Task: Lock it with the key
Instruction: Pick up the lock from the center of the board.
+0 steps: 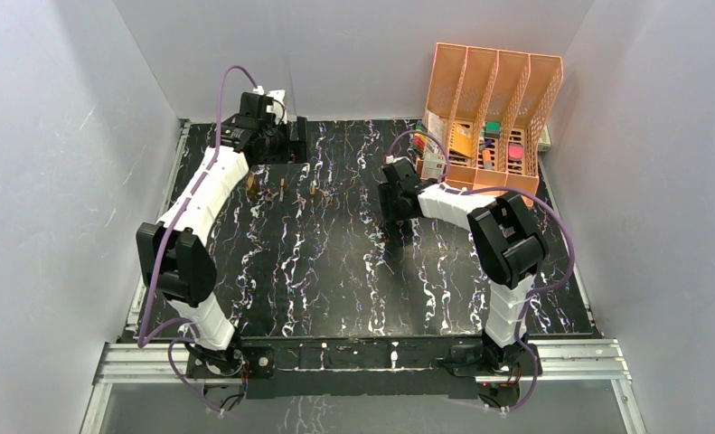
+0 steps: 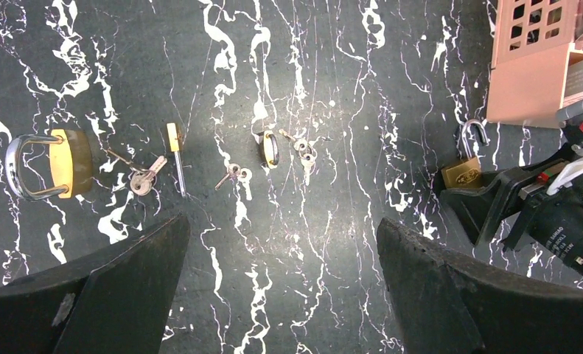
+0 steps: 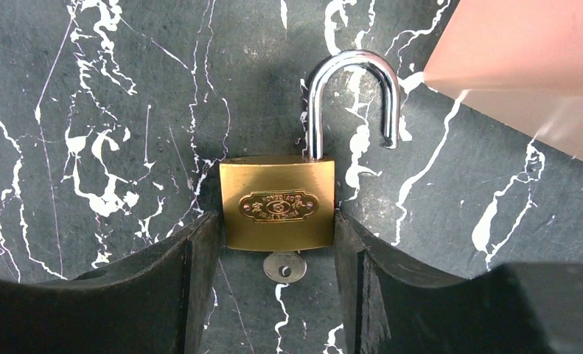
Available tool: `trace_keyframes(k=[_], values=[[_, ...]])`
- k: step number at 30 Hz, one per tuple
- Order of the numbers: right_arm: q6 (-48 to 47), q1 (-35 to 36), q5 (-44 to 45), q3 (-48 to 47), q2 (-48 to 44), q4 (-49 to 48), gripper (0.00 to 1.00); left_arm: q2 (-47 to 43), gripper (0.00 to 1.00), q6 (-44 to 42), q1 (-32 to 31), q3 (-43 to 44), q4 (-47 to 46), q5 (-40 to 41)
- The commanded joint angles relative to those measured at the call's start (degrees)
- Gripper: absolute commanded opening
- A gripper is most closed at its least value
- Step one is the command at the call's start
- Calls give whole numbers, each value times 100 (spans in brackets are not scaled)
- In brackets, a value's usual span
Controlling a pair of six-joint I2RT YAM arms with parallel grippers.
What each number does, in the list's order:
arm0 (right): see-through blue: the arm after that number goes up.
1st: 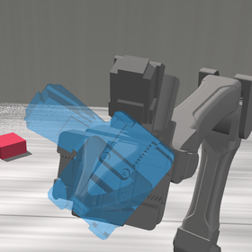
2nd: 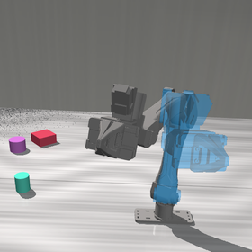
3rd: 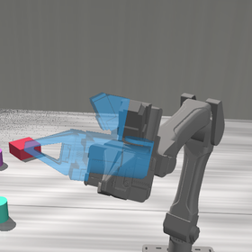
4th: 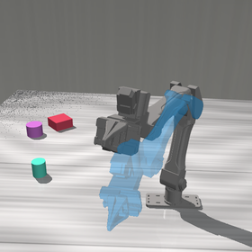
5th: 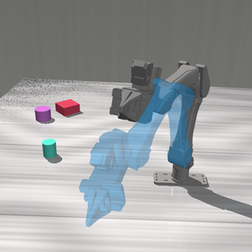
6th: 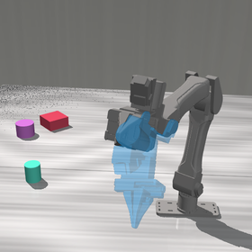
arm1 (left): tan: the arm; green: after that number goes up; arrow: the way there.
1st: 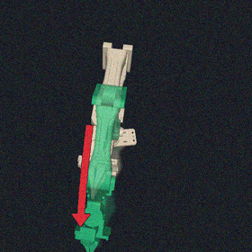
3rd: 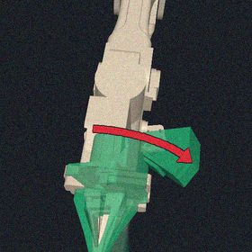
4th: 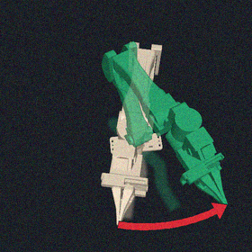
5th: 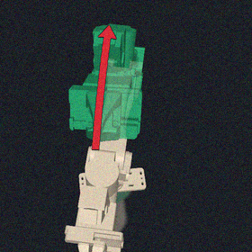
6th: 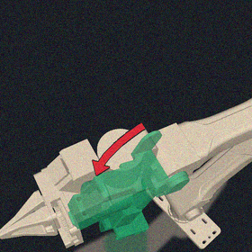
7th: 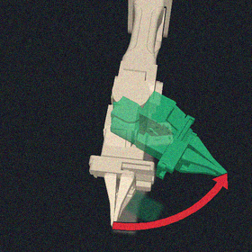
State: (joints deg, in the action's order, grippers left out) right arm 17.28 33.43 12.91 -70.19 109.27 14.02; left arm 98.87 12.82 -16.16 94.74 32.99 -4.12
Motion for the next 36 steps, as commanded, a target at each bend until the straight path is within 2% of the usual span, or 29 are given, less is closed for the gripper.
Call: trace_keyframes(k=[1,3,5,8,11,14,20,25,30,33,36], values=[[112,8,-174,71,158,-239,62,-326,98,-50,45,-19,-41,-288],[37,6,-190,127,141,-300,60,-371,98,-55,52,-38,-88,-416],[-249,8,-418,158,92,-361,51,-441,98,-151,52,-116,-190,-701],[-733,12,-1185,381,-257,-678,48,-516,98,-410,61,-328,-431,-1592],[-1285,26,-2470,611,-678,-870,51,-610,98,-553,61,-618,-753,-2445],[-1569,30,-3407,690,-1033,-757,52,-804,98,-557,70,-940,-1210,-2950],[-1549,23,-4170,742,-1781,-517,54,-1277,98,-809,83,-1792,-2340,-4475],[-1397,19,-4464,716,-2318,-356,55,-1704,97,-885,87,-2550,-3355,-5656],[-1242,-31,-5145,683,-2719,-328,57,-1890,94,-624,88,-3014,-4305,-7149],[-1227,-72,-5625,533,-2828,-253,57,-1936,93,-306,87,-3151,-4750,-7698],[-1218,-108,-6081,285,-2836,-90,57,-2029,91,-393,91,-3190,-4770,-7804]])
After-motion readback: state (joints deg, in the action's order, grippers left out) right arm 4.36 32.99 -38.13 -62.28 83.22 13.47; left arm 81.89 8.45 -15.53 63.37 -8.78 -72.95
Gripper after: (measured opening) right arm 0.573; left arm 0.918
